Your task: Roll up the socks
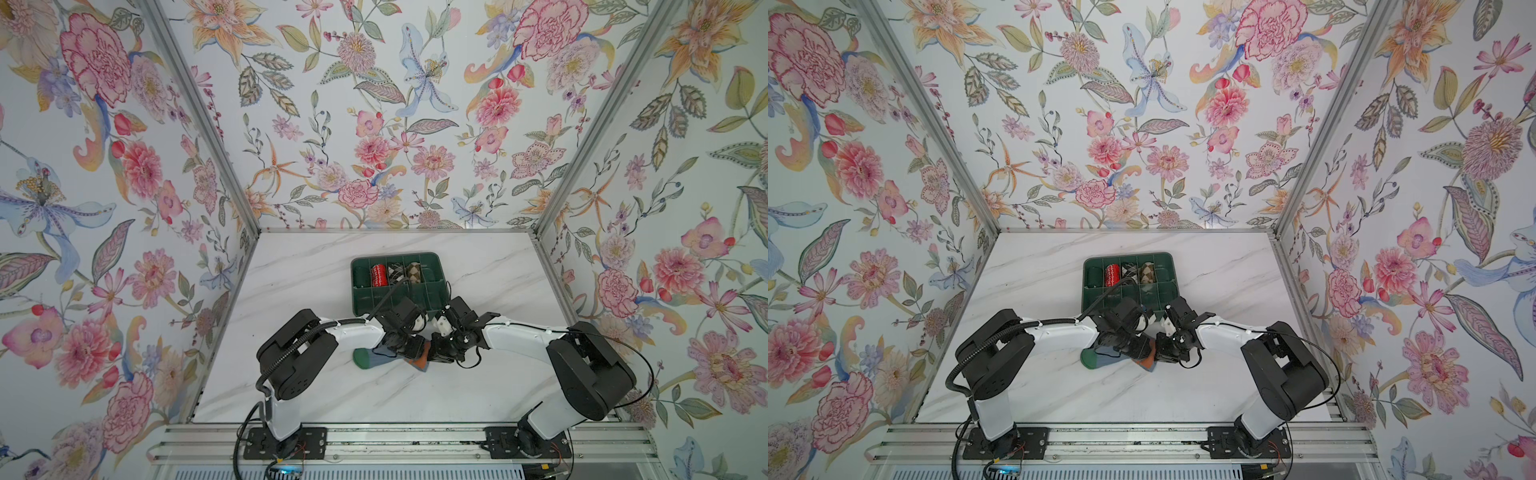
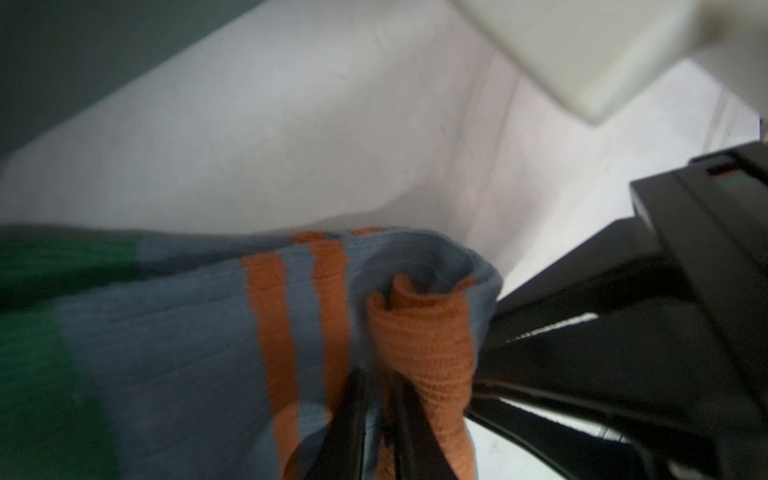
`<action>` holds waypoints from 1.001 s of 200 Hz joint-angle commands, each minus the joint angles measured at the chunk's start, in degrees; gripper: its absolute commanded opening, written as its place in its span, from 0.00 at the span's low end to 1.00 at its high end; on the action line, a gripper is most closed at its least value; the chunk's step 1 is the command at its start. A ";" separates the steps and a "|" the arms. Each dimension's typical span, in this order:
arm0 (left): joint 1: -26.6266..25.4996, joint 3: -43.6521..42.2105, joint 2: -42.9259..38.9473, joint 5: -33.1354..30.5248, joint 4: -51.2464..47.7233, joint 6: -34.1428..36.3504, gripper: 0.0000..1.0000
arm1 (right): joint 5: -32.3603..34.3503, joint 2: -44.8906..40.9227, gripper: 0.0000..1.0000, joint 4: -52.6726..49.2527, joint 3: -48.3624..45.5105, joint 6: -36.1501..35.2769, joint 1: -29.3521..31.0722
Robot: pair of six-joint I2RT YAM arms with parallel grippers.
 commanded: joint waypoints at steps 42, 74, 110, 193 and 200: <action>-0.65 3.11 1.27 1.96 -3.98 2.90 0.00 | 6.29 -4.03 0.12 -1.07 -1.22 0.01 -0.57; -0.89 5.33 2.70 3.99 -4.52 3.07 0.00 | 6.43 -6.35 0.12 -0.86 -2.06 0.06 -1.59; -1.22 7.73 4.44 5.74 -5.13 2.89 0.00 | 4.95 -9.40 0.14 0.69 -4.08 0.53 -3.25; -1.08 6.28 7.62 7.36 -1.96 1.98 0.00 | 1.27 -12.70 0.36 3.94 -10.07 3.65 -7.00; -1.05 5.92 7.95 7.46 -1.72 1.96 0.00 | 1.37 -13.17 0.37 3.94 -10.47 3.98 -7.07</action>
